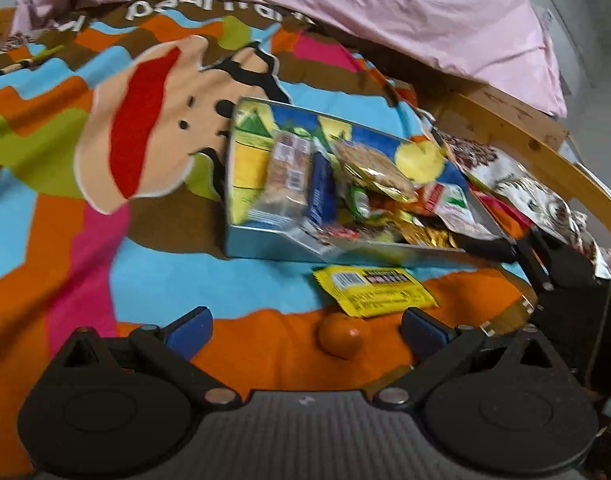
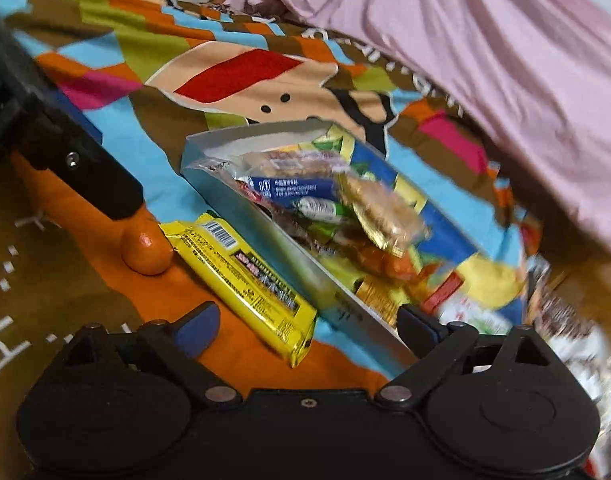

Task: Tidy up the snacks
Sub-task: 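Lower both tools toward the yellow wrapped bar and the orange, then grasp the yellow wrapped bar with the right tool and lift it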

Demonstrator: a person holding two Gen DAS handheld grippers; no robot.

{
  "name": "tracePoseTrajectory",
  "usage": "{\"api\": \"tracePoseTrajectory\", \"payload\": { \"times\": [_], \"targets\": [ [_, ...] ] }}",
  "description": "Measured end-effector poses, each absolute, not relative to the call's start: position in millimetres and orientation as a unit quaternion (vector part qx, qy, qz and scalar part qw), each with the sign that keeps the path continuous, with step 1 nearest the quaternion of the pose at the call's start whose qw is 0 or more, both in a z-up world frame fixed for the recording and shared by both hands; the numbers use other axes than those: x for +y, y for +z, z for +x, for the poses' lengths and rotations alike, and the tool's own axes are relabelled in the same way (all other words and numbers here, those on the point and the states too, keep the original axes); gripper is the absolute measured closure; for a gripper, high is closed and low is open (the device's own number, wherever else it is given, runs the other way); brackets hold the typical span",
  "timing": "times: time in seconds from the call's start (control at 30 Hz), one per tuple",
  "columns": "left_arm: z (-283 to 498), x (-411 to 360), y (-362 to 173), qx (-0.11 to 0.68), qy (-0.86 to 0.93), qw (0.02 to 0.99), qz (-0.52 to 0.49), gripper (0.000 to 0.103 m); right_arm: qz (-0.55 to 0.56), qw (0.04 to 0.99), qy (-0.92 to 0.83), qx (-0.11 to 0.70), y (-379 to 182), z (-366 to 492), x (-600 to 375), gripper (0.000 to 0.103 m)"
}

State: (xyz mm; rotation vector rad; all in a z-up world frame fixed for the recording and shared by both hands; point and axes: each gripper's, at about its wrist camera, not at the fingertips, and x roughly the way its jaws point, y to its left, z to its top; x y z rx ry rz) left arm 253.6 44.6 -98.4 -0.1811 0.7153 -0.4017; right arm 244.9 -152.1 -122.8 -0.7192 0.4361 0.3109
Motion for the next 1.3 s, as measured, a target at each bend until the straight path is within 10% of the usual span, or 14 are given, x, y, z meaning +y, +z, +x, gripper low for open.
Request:
{"api": "tracePoseTrajectory", "payload": {
  "times": [0.47, 0.67, 1.3],
  "targets": [
    [253, 40, -102, 0.349, -0.212, 0.909, -0.085, 0.000, -0.350, 0.898, 0.181, 0.197, -132, 249, -148, 0.031],
    [251, 39, -101, 0.349, -0.214, 0.908, -0.083, 0.000, -0.429, 0.859, 0.201, 0.193, -141, 236, -126, 0.078],
    [254, 36, -102, 0.353, -0.223, 0.904, -0.089, 0.001, -0.474, 0.839, 0.194, 0.185, -137, 230, -130, 0.087]
  ]
}}
